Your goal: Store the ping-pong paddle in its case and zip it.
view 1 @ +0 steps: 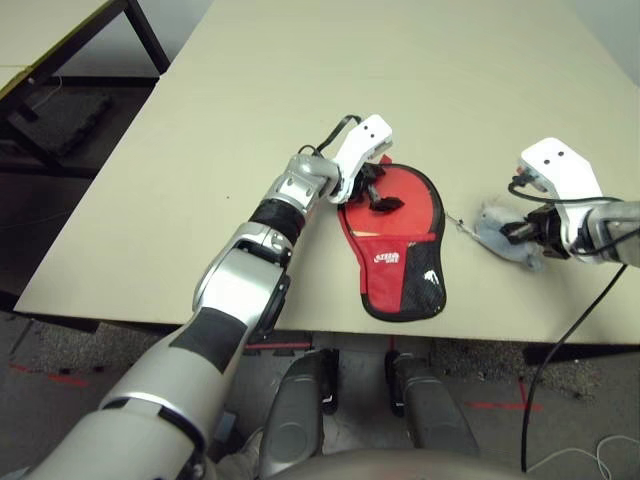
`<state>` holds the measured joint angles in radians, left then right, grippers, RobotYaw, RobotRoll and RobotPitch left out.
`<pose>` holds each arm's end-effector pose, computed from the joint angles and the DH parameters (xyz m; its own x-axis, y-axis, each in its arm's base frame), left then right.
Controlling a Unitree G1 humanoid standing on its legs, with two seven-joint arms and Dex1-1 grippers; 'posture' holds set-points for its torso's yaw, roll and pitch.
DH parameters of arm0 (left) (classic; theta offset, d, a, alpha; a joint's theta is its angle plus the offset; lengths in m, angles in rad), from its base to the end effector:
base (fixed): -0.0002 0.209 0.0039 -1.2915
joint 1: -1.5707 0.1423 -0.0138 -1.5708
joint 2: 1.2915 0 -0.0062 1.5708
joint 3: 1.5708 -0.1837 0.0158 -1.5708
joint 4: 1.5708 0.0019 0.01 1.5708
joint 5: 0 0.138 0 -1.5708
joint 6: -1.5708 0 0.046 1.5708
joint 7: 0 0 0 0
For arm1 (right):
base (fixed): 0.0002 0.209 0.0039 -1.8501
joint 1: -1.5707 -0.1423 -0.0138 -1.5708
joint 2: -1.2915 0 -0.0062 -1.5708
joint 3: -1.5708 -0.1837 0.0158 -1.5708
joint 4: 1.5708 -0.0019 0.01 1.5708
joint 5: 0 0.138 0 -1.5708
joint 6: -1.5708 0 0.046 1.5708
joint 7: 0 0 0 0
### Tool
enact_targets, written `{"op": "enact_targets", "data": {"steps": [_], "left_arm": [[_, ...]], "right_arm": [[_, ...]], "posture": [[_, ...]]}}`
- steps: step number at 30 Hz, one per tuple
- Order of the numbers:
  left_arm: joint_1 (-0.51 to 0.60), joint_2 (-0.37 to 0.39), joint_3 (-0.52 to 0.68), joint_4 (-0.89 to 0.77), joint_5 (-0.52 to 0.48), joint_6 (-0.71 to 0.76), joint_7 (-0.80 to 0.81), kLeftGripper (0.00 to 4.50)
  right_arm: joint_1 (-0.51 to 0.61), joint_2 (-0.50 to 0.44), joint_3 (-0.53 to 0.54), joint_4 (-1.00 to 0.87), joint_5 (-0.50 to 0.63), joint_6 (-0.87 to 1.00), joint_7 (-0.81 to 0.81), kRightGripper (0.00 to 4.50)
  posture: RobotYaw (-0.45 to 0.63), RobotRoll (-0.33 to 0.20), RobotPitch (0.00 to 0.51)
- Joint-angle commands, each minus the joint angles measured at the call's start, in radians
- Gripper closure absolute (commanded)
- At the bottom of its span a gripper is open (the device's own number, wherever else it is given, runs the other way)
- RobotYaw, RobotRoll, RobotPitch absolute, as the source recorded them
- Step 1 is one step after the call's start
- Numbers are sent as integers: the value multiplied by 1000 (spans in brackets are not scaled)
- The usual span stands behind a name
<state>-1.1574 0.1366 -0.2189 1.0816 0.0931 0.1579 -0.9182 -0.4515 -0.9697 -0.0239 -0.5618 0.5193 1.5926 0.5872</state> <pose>0.3701 0.0973 0.1667 0.4322 -0.7728 -0.4648 0.9013 0.3873 0.1942 0.2073 -0.2376 0.2194 0.5974 0.2355 -0.7666 -0.5389 0.8258 -0.1663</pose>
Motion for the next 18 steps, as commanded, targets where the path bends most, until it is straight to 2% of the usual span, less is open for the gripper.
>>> {"op": "enact_targets", "data": {"steps": [1, 11, 18], "left_arm": [[8, -4, -16, 38, 28, 4, 3, 0], [1, -10, -12, 51, 32, -6, 5, 0], [-6, -17, -8, 57, 34, -9, 8, 0]], "right_arm": [[47, -74, -36, -70, 120, 22, 16, 4401], [167, -250, -101, -180, 417, 22, 42, 4403], [227, -320, -134, -218, 527, 22, 40, 4403]], "posture": [[-84, 0, 199], [-100, 0, 194], [-109, 0, 192]]}}
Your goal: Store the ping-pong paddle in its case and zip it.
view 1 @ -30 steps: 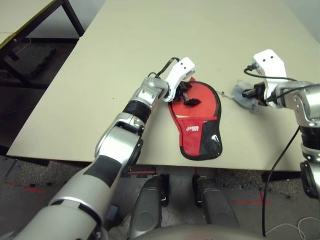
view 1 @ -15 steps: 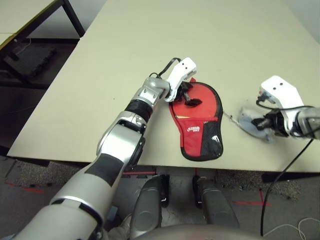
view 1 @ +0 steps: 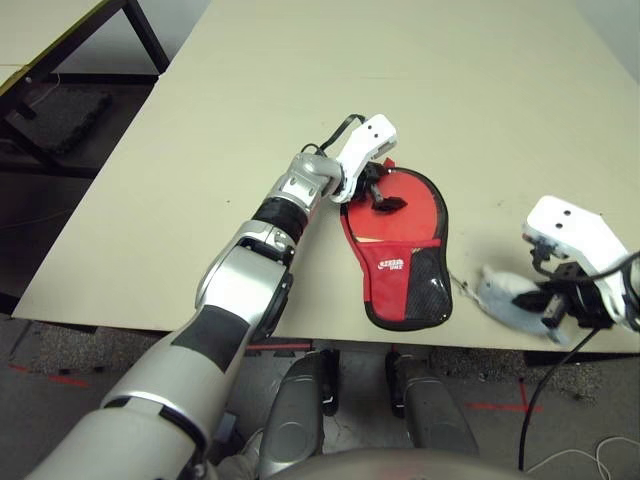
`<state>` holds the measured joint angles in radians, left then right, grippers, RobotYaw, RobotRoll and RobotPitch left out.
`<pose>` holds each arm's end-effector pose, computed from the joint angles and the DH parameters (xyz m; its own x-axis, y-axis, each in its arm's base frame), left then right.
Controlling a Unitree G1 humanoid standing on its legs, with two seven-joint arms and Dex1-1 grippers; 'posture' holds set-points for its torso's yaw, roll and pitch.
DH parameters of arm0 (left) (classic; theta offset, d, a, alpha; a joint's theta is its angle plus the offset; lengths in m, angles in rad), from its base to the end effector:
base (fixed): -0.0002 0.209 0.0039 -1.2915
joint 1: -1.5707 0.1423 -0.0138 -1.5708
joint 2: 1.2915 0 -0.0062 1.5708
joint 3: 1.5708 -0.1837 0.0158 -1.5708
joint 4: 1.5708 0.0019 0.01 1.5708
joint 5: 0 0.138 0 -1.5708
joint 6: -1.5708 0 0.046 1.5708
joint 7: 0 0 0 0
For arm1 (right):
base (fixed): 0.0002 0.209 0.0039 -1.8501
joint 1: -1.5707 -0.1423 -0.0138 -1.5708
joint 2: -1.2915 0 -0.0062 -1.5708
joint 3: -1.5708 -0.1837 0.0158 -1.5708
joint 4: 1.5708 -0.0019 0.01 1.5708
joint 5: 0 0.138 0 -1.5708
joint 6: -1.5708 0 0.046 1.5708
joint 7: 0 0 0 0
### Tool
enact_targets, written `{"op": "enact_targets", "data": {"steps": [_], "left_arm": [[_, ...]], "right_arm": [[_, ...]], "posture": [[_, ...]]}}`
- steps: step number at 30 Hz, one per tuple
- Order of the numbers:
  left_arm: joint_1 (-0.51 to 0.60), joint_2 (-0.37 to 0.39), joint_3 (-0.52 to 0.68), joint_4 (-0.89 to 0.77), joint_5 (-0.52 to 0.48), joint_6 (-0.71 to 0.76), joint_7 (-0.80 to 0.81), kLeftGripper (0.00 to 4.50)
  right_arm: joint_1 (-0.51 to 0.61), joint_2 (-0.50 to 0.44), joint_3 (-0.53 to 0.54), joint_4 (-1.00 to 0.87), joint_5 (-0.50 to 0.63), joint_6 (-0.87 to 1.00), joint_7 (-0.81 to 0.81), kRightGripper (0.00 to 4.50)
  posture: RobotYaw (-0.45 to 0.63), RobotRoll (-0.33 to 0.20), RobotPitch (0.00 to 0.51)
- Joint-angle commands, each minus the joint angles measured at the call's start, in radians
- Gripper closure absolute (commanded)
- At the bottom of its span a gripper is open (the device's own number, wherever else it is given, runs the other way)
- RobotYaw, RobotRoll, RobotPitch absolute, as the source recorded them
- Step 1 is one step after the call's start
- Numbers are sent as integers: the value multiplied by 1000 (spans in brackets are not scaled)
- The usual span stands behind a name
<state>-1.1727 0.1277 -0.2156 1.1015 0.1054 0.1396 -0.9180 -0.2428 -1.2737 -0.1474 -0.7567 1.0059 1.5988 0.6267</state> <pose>0.3708 0.0941 0.1690 0.4295 -0.7749 -0.4637 0.9030 0.3758 0.2083 0.1630 -0.2375 0.2272 0.2823 0.3322 -0.9000 -0.7442 0.6679 0.0131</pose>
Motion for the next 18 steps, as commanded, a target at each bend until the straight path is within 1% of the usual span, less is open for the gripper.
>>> {"op": "enact_targets", "data": {"steps": [1, 6, 8, 9, 10, 11, 12, 14, 15, 18], "left_arm": [[10, -9, -11, 37, 22, 9, 8, 0], [14, -9, -6, 26, 17, 9, 1, 0], [16, -5, 2, 4, 5, 12, -16, 0], [16, -2, 13, -14, -10, 18, -30, 0], [15, 1, 34, -44, -38, 36, -46, 0], [14, 5, 55, -73, -63, 56, -58, 0], [16, 12, 76, -106, -87, 76, -61, 0], [24, 31, 122, -167, -128, 114, -42, 0], [32, 42, 145, -194, -145, 129, -23, 0], [69, 80, 200, -243, -168, 123, 56, 0]], "right_arm": [[20, -14, -12, -21, 46, 16, -6, 4403], [10, -2, -33, 9, 71, 16, -7, 4403], [-33, 18, -72, 61, 117, 16, 28, 3672], [-62, 22, -93, 100, 140, 16, 46, 3489], [-109, 32, -110, 158, 147, 16, 54, 3087], [-157, 46, -120, 221, 145, 16, 46, 2807], [-211, 82, -131, 292, 118, 16, 14, 2390], [-301, 168, -137, 416, 35, -21, -70, 1784], [-336, 220, -140, 469, -13, -61, -120, 1477], [-405, 382, -111, 578, -200, -264, -284, 548]], "posture": [[-109, 0, 192], [-107, 0, 193], [-104, 0, 190], [-103, 0, 189], [-104, 0, 188], [-102, 0, 187], [-100, 0, 186], [-94, 0, 185], [-86, 0, 181], [-70, 0, 179]]}}
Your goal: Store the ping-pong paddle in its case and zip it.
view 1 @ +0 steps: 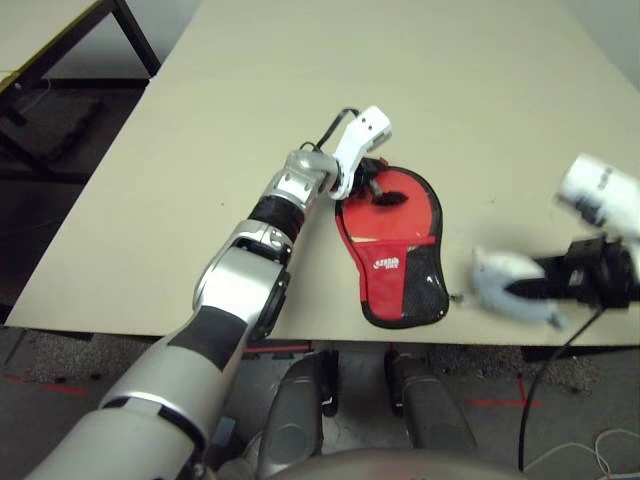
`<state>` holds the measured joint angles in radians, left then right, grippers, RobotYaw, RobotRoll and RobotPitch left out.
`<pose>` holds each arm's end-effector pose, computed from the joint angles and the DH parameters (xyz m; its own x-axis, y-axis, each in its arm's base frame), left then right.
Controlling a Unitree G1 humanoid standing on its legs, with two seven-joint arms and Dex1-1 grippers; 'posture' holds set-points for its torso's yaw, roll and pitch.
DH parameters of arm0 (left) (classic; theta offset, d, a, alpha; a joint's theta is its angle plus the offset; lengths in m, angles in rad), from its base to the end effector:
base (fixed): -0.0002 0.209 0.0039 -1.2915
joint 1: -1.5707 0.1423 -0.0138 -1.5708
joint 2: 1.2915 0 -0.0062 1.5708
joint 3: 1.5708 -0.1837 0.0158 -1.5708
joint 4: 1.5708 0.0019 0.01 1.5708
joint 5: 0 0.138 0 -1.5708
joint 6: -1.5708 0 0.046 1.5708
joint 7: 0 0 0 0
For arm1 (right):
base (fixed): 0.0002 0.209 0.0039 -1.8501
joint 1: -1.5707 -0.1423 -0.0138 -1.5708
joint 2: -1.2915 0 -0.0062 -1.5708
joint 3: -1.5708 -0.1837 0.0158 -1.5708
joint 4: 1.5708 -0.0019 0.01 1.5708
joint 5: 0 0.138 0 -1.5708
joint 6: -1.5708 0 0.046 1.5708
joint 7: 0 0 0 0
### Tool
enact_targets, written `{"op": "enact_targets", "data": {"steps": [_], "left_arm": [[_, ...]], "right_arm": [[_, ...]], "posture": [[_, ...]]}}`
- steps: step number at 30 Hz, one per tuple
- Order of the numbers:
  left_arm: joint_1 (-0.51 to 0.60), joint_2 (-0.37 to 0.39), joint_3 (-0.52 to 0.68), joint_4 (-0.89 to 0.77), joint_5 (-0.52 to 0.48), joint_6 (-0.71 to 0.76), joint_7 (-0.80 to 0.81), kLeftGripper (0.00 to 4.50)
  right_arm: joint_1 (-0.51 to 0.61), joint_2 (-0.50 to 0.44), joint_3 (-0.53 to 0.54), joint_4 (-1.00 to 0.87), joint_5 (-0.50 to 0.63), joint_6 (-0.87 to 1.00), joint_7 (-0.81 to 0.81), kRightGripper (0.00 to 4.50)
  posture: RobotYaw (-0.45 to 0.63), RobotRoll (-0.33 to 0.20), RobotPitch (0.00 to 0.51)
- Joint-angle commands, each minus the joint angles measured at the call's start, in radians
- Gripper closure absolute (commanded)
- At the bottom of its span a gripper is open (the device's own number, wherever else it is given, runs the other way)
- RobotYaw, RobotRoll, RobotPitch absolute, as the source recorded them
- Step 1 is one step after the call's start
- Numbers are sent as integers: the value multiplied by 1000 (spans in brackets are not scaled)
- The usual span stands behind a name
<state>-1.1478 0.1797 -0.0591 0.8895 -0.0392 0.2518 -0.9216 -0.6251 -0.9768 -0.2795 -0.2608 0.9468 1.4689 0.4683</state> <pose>0.3710 0.1163 0.2005 0.5003 -0.8389 -0.2146 0.8659 0.4831 0.1302 0.2224 -0.2671 0.2668 0.7169 0.5063 -0.4793 -0.5324 0.8414 0.0925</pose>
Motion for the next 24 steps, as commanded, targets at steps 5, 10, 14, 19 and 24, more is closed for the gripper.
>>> {"op": "enact_targets", "data": {"steps": [5, 10, 14, 19, 24], "left_arm": [[101, 94, 139, -5, -31, -61, 269, 0], [166, 157, 218, 3, -45, -139, 434, 0], [215, 192, 263, -13, -58, -183, 526, 0], [282, 213, 284, -21, -49, -260, 618, 0], [318, 195, 285, -11, -57, -287, 673, 0]], "right_arm": [[-80, 294, 51, 307, -434, -487, -345, 35], [-153, 363, 96, 564, -629, -780, -399, 35], [-222, 405, 98, 746, -705, -939, -405, 35], [-301, 424, 71, 1004, -784, -1134, -482, 35], [-339, 413, 61, 1174, -828, -1290, -538, 35]], "posture": [[-40, 0, 179], [5, 0, 178], [24, 0, 180], [37, 0, 191], [45, 0, 197]]}}
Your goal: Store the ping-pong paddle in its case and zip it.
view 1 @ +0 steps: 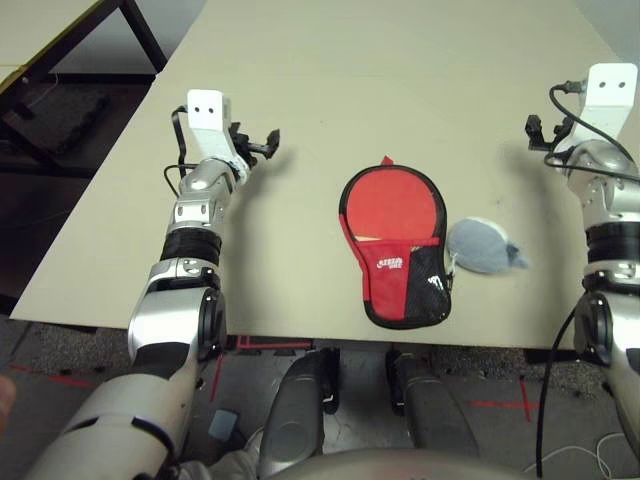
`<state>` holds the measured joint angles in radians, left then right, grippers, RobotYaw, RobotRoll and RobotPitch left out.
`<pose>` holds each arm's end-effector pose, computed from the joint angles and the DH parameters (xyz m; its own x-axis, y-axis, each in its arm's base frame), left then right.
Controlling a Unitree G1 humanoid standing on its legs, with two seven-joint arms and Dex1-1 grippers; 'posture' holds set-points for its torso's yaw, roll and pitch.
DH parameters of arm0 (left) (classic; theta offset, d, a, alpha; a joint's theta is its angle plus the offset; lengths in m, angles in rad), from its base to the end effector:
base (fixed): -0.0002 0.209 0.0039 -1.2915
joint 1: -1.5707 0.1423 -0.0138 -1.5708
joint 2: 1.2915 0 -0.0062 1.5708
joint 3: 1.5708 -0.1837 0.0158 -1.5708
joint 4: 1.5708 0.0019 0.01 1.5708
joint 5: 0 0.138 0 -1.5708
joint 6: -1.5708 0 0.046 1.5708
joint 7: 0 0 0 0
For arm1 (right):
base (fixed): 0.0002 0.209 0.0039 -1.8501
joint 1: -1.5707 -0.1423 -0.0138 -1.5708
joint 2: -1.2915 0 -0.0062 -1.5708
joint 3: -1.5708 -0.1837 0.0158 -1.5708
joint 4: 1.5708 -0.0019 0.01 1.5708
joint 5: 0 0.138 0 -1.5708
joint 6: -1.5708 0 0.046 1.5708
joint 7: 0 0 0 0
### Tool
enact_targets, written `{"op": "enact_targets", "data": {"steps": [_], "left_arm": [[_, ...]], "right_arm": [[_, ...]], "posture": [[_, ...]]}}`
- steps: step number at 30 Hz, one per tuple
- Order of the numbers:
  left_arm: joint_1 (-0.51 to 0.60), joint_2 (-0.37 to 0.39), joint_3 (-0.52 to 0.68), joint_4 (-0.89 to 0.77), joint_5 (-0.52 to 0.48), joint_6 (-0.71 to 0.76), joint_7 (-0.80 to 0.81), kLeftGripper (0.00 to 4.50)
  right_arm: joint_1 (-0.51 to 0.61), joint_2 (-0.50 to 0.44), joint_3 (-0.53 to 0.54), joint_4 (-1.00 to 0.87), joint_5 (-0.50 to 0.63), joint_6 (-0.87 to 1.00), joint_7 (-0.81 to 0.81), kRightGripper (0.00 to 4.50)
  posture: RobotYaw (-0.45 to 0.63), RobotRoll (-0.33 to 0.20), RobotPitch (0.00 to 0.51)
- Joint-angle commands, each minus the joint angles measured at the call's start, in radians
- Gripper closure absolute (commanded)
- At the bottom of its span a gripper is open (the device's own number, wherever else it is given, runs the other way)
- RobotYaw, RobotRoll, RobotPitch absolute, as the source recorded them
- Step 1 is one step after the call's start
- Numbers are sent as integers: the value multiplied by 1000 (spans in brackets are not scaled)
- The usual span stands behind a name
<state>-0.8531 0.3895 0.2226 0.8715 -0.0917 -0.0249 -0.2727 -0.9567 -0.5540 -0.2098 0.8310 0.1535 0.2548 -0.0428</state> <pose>0.3400 0.2419 0.1442 0.9977 -0.0507 0.0451 0.0460 0.9939 0.1003 0.3394 -0.2777 0.1957 0.9356 -0.3529 -0.0094 0.3504 0.9316 -0.0967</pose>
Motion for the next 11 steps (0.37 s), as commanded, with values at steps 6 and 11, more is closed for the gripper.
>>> {"op": "enact_targets", "data": {"steps": [6, 11], "left_arm": [[44, -54, -6, 9, -5, -32, 58, 0], [32, -77, -13, 39, -3, -46, 57, 0]], "right_arm": [[0, -12, -35, 176, -44, -129, -75, 35], [38, -1, -61, 141, -30, -108, -103, 35]], "posture": [[42, 0, 184], [0, 0, 173]]}}
